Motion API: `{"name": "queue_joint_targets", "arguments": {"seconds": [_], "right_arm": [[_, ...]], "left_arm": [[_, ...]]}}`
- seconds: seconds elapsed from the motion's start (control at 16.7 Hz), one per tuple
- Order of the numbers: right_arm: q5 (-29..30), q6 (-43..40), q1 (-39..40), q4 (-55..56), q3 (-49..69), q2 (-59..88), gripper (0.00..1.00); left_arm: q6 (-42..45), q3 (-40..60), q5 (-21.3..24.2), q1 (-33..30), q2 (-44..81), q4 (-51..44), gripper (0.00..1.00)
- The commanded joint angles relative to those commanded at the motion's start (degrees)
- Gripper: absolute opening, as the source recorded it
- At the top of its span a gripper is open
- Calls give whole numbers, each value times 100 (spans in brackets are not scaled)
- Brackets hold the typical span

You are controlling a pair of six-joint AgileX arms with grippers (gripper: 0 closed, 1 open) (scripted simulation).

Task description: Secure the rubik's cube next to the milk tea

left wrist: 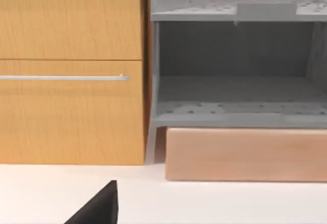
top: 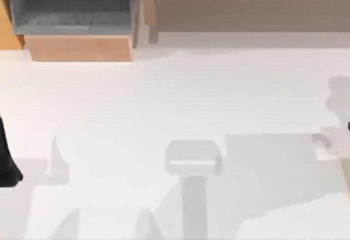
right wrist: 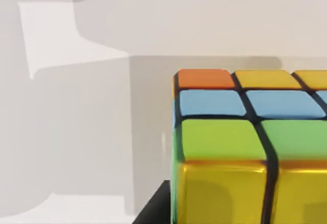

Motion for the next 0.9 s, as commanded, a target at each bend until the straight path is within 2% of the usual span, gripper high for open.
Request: {"name": "queue_joint_targets", "arguments": {"seconds": [0.66, 0.9], "right_arm": [[0, 0, 0, 0, 0, 0, 98], [0, 0, 0, 0, 0, 0, 100]], "left_arm": [[0, 0, 0, 0, 0, 0, 100], [0, 0, 0, 0, 0, 0, 100]]}}
